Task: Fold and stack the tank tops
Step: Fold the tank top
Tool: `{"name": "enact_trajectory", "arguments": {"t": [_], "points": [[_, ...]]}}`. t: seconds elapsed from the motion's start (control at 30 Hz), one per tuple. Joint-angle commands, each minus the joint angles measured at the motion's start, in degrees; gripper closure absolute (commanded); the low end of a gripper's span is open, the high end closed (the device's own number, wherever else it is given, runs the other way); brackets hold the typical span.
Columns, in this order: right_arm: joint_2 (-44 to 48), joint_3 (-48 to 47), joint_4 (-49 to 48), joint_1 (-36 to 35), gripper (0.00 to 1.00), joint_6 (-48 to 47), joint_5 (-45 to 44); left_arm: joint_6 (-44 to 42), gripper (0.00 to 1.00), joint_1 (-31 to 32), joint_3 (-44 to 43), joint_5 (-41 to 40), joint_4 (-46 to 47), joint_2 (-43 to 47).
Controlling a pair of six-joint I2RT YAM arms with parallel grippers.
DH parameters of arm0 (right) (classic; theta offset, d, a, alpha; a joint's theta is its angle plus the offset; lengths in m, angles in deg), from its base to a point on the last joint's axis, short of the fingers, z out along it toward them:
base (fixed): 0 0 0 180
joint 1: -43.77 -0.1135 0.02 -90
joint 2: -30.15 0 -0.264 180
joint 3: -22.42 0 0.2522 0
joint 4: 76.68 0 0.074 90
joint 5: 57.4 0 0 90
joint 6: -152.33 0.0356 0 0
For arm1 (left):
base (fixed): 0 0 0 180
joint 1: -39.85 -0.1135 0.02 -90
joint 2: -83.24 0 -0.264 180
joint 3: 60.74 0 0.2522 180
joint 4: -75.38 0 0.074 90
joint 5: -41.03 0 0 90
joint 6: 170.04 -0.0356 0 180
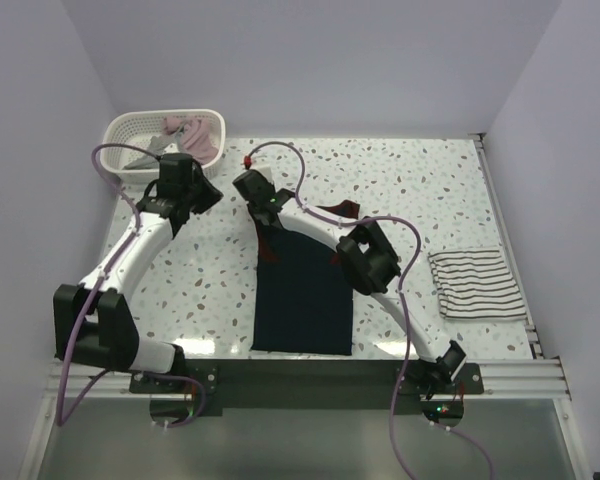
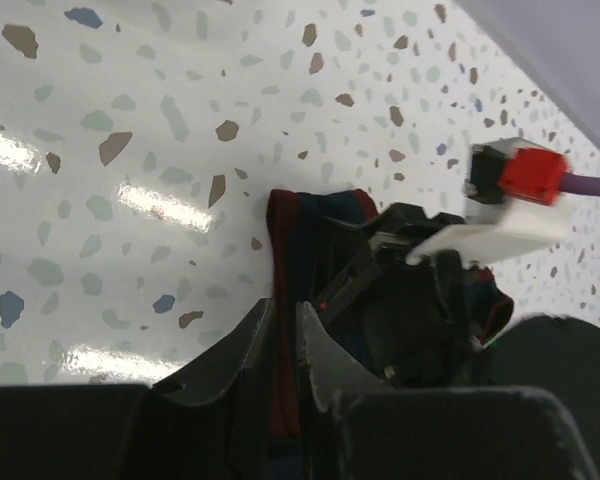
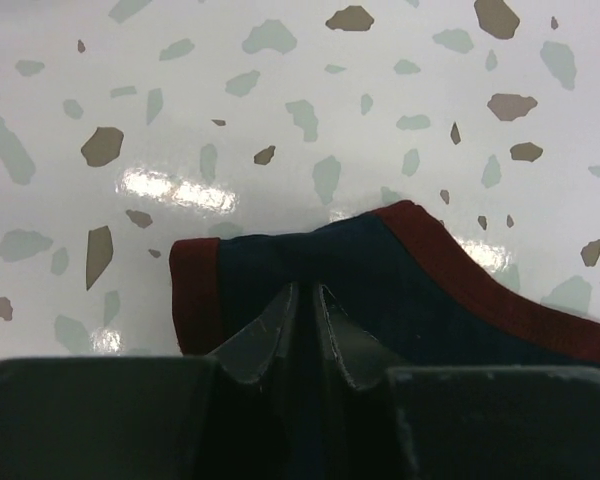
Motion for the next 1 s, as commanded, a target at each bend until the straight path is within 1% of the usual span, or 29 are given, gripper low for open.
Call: {"name": "enact_trajectory", "arguments": {"t": [0.0, 0.1, 0.17, 0.23, 0.3, 0.33, 0.43, 0.47, 0.53, 0.63, 0.73, 0.97], "points": [[2.9, -2.8, -0.7, 0.8, 0.88, 2.7, -3.0, 2.3, 0.82, -1.1, 0.9, 0.8, 4.5, -6.4], [4.0, -0.5, -2.0, 1.9, 0.91, 4.1, -2.1, 3.1, 0.83, -1.3, -0.4, 0.0, 7.6, -11.6], [5.0, 1.5, -3.1, 2.6, 0.91, 4.5, 0.0, 3.1, 0.84, -1.4, -2.6, -0.5, 8.4, -16.4], [4.8, 1.1, -3.4, 3.5, 0.91, 5.1, 2.1, 3.2, 0.84, -1.5, -5.5, -1.0, 8.5, -21.8], [3.7, -0.4, -2.8, 4.2, 0.91, 5.9, 4.1, 3.0, 0.85, -1.6, -8.6, -0.4, 8.7, -25.5], [3.5, -0.6, -2.8, 4.8, 0.91, 6.2, 5.7, 2.8, 0.85, -1.6, -9.4, 0.1, 9.5, -28.8], [3.0, -0.6, -3.7, 6.0, 0.91, 7.3, 8.8, 2.6, 0.85, -1.6, -12.8, 1.4, 10.8, -34.9], [2.9, -0.1, -4.4, 6.2, 0.91, 7.6, 10.9, 2.5, 0.85, -1.6, -13.6, 3.1, 11.2, -36.1], [2.6, 0.3, -4.7, 6.4, 0.91, 8.3, 12.1, 2.5, 0.85, -1.6, -15.1, 3.9, 12.6, -38.6], [1.8, 0.6, -4.8, 6.7, 0.92, 9.1, 13.8, 2.7, 0.85, -1.5, -15.9, 7.5, 15.5, -41.0], [1.4, 1.7, -5.8, 7.4, 0.93, 10.3, 15.6, 2.9, 0.86, -0.6, -16.7, 9.3, 17.1, -42.0], [1.2, 4.8, -8.3, 9.6, 0.94, 14.1, 19.8, 3.6, 0.86, 2.7, -16.3, 12.8, 18.2, -40.3]]}}
